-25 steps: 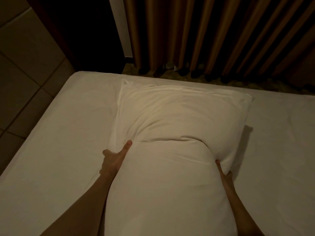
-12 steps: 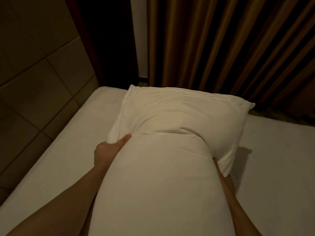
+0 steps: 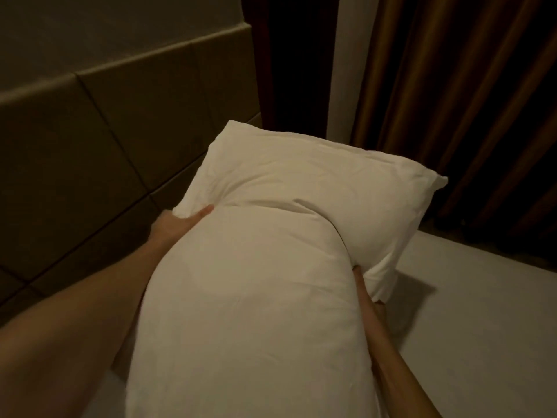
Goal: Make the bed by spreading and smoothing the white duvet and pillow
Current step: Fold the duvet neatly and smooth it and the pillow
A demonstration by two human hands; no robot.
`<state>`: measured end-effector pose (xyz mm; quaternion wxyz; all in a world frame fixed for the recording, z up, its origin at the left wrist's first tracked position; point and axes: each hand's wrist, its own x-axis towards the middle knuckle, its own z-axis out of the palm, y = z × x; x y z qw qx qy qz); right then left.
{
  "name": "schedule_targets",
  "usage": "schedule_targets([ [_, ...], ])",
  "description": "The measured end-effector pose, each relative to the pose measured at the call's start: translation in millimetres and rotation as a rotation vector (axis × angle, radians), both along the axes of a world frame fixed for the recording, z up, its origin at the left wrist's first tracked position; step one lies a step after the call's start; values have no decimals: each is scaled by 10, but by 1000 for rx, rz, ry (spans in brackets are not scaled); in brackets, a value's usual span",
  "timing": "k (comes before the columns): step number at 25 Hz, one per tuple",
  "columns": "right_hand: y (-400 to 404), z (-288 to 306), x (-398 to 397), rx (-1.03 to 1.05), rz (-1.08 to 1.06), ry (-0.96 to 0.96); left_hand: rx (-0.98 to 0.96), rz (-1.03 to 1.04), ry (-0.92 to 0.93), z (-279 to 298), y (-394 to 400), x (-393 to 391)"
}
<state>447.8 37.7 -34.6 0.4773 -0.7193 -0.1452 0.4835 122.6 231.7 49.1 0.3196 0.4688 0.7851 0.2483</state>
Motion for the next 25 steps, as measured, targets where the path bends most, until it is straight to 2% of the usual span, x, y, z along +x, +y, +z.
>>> schedule_targets([
  [2, 209, -437, -265, -65, 11, 142, -34, -14, -22, -438, 163, -305],
  [4, 422, -712, -584, -136, 50, 121, -49, -143, 59, -894, 209, -377],
  [6, 606, -590, -840, -124, -17, -123, 44, -270, 218, -1033, 181, -290],
  [7, 727, -444, -895, -12, -9, -320, 117, -288, 280, -958, 170, -226],
  [9, 1008, -67, -1037, 284, 227, -637, 234, -274, 324, -704, 134, -162],
  [10, 1176, 125, -1130, 367, 425, -777, 259, -268, 338, -601, 39, -130],
  [13, 1639, 322, -1467, 402, 1018, -1180, 156, -343, 445, -644, -541, 50],
  [15, 1786, 220, -1614, 404, 1231, -1381, 73, -361, 501, -853, -799, 172],
  [18, 1771, -138, -1616, 319, 1295, -1570, 82, -392, 587, -1161, -800, 140],
  [21, 1753, -417, -1492, 253, 1252, -1624, 77, -489, 654, -1384, -727, 154],
  [25, 1723, -765, -1430, 325, 1136, -1654, 89, -512, 693, -1614, -679, 228],
])
